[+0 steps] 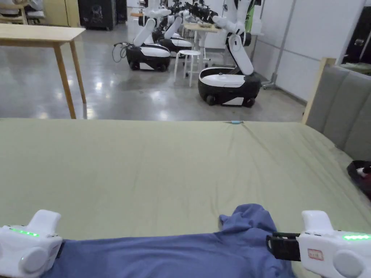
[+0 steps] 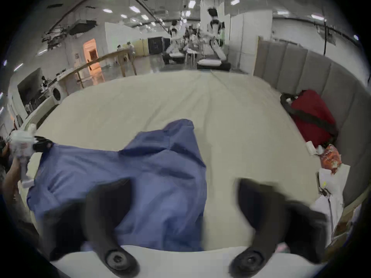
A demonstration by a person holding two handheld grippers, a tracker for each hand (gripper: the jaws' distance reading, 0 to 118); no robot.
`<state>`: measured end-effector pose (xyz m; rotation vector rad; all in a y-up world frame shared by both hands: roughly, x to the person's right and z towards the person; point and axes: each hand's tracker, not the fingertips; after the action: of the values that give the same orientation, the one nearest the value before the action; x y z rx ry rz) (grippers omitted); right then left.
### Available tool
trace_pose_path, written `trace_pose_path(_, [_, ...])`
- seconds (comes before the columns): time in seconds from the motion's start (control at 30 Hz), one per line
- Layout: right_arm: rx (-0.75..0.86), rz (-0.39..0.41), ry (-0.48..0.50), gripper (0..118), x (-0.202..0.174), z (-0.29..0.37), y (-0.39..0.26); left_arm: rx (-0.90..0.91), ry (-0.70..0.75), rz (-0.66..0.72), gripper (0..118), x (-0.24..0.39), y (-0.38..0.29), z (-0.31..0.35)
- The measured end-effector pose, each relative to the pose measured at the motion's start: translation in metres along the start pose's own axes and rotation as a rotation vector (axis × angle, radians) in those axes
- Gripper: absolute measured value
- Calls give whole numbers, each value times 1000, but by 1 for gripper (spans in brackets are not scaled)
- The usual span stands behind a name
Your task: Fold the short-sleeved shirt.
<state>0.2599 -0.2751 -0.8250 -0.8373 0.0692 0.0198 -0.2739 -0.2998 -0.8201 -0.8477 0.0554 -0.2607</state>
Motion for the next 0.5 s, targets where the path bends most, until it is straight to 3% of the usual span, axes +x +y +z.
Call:
trace_pose_path(0.03, [-19,14,-39,118,2,-17,8,10,-15,12,0,0,1,7])
trace_pose_path(0.17, [-111,75,-84,118,8,-71,21,43,-27,30,0,-7,5,27])
trace_pose_path(0.2, [-136,100,-89,111,6,-79,19,47,-26,30,0,-8,5,32])
trace_pose_path(0.23, [-169,137,-81,88,3,-83,21,52,-23,32,0,-9,4,37])
trace_pose_path(0.27, [-151,149,-76,35,0,-83,19,52,-27,34,0,-13,7,35])
trace_pose_path(0.3, [-149,149,-50,7,0,-81,16,52,-31,36,0,-14,7,37])
trace_pose_path(0.33, [-155,122,27,5,0,-78,13,55,-34,39,0,-15,6,39])
trace_pose_path(0.43, [-77,142,-1,4,-7,-53,13,68,-32,40,0,-19,7,42])
trace_pose_path(0.5, [-5,95,42,4,-6,-24,21,99,-23,48,0,-23,6,55])
